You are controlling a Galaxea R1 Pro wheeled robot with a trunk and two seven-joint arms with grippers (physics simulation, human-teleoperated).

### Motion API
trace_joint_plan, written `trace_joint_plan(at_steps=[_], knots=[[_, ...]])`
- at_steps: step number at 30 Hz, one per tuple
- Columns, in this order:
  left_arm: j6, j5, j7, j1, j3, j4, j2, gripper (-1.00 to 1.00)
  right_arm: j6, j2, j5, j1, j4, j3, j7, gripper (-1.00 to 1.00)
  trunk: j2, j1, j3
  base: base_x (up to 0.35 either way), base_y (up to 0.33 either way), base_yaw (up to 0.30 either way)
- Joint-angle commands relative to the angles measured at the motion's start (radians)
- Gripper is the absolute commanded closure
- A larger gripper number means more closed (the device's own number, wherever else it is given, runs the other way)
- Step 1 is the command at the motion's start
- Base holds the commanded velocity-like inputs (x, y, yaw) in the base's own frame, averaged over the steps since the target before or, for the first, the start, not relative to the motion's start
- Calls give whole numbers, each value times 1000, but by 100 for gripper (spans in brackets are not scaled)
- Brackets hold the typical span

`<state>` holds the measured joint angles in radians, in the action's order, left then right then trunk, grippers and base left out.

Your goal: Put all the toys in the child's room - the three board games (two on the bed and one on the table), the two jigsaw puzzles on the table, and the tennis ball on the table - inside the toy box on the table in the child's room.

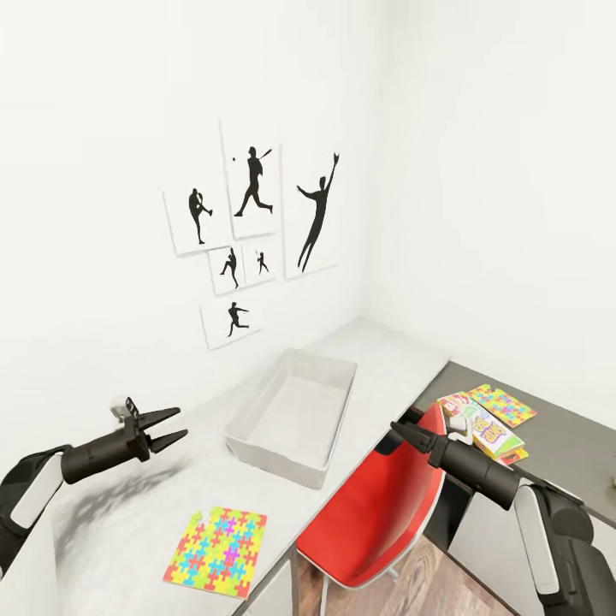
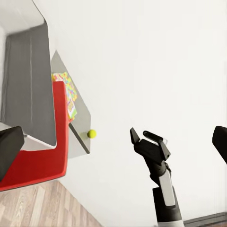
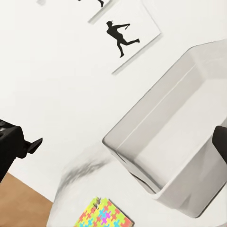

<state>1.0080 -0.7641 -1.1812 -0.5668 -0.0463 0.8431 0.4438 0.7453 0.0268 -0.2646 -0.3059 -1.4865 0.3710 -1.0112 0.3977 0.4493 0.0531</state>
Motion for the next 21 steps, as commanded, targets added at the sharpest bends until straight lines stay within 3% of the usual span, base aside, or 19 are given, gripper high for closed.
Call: trace_joint_plan(at_steps=[1,21], knots=[[5,0,-5,-1,0,0,1,-100,4,0,-4,-1,1,1,-1,-100,2,1,2,0,0,0],[4,2,-11,1,0,1,11,-100,4,-2,-6,-1,-2,0,-1,-100,2,1,2,0,0,0]])
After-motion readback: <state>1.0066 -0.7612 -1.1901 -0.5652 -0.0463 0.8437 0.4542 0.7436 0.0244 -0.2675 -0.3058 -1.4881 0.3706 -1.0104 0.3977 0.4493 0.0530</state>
